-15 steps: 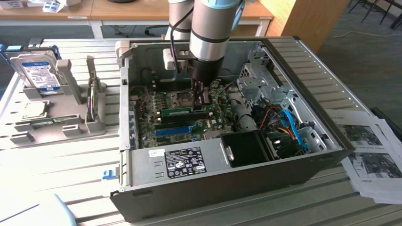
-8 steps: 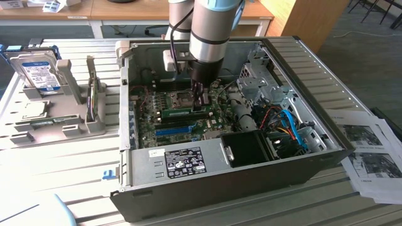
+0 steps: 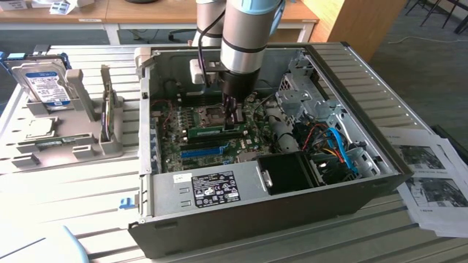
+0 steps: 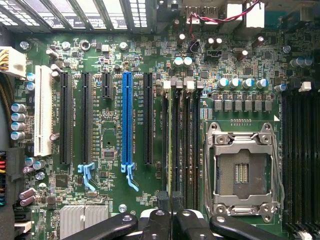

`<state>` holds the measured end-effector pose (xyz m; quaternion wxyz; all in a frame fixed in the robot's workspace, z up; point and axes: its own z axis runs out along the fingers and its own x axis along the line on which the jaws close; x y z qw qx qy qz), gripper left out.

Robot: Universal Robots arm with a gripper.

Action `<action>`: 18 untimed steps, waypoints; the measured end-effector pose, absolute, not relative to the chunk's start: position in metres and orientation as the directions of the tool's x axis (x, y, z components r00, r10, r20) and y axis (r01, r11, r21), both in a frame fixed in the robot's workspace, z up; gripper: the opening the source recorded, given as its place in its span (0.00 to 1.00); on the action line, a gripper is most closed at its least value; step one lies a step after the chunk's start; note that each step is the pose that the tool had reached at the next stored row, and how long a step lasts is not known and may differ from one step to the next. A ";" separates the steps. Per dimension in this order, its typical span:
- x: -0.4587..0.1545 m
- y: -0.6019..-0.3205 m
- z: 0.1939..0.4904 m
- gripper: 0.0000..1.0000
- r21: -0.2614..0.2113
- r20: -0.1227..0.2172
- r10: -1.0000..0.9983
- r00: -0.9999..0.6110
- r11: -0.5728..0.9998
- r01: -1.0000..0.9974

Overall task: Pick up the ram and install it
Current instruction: 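Insert the ram into the slot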

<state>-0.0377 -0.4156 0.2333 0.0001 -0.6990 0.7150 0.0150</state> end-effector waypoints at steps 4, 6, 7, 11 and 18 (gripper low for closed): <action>-0.038 -0.416 0.233 0.11 0.021 -0.021 -1.000 -0.023 0.022 -1.000; -0.038 -0.416 0.233 0.11 0.021 -0.021 -1.000 -0.023 0.022 -1.000; -0.038 -0.416 0.233 0.11 0.021 -0.022 -1.000 -0.023 0.022 -1.000; -0.038 -0.416 0.232 0.11 0.021 -0.021 -1.000 -0.023 0.022 -1.000; -0.038 -0.416 0.232 0.11 0.021 -0.021 -1.000 -0.020 0.019 -1.000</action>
